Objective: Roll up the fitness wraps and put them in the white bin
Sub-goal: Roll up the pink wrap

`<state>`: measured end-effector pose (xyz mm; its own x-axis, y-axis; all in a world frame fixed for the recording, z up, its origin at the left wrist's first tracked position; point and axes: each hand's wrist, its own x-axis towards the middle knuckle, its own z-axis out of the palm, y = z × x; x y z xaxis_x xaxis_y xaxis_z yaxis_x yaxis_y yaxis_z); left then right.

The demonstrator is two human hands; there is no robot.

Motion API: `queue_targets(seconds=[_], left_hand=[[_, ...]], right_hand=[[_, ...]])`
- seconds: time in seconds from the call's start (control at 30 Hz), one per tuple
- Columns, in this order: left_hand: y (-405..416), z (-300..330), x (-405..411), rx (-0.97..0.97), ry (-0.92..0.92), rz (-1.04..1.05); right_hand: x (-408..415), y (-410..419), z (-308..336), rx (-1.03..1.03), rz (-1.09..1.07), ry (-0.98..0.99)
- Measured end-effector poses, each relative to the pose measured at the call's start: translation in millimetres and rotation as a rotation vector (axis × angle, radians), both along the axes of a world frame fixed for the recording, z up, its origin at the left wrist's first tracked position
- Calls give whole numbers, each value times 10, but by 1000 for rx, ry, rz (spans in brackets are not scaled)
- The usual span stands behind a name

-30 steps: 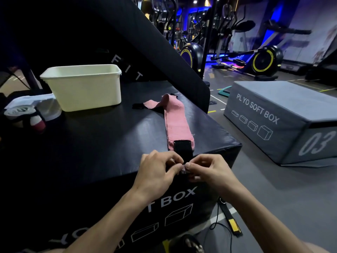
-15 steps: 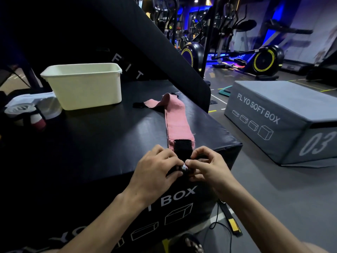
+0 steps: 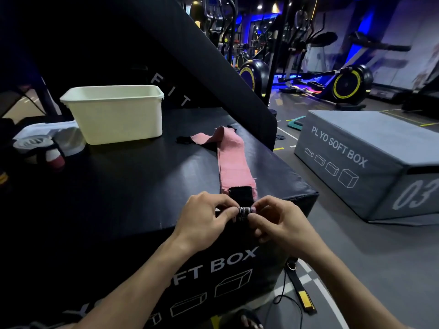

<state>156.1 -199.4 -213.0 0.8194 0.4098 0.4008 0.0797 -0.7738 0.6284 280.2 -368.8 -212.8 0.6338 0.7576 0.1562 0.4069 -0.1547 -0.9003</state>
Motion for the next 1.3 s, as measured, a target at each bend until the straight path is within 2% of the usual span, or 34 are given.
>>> queue_targets(seconds=[0.1, 0.2, 0.3, 0.43, 0.57, 0.73, 0.83, 0.87, 0.93, 1.0, 1.07, 1.2, 1.3], left_hand=[[-9, 45, 53, -106, 56, 22], [-28, 70, 67, -131, 65, 84], [-66, 38, 47, 85, 41, 131], [-33, 3, 24, 342, -87, 116], [99, -32, 31, 478, -107, -66], [135, -5, 76, 531, -131, -83], [170, 39, 98, 487, -127, -85], [180, 61, 105, 455, -116, -88], [221, 112, 129, 362, -52, -107], [283, 129, 164, 266, 7, -124], [338, 133, 194, 189, 29, -138], [405, 126, 283, 58, 19, -175], [453, 96, 375, -170, 37, -224]], right_hand=[[11, 34, -10, -17, -49, -86], [43, 76, -6, -35, -58, -58], [87, 100, 0, -47, -42, 38], [135, 133, 48, -54, -2, 253], [182, 162, 105, -83, 42, 365], [187, 174, 111, -66, 21, 366], [131, 192, 61, -60, -50, 225], [124, 193, 37, -70, -105, 75], [144, 164, 23, -70, -223, -350], [184, 118, 35, -24, -140, -635], [221, 126, 1, -48, -1, -736], [318, 241, -76, -34, -2, -786], [431, 269, -56, -14, 38, -765]])
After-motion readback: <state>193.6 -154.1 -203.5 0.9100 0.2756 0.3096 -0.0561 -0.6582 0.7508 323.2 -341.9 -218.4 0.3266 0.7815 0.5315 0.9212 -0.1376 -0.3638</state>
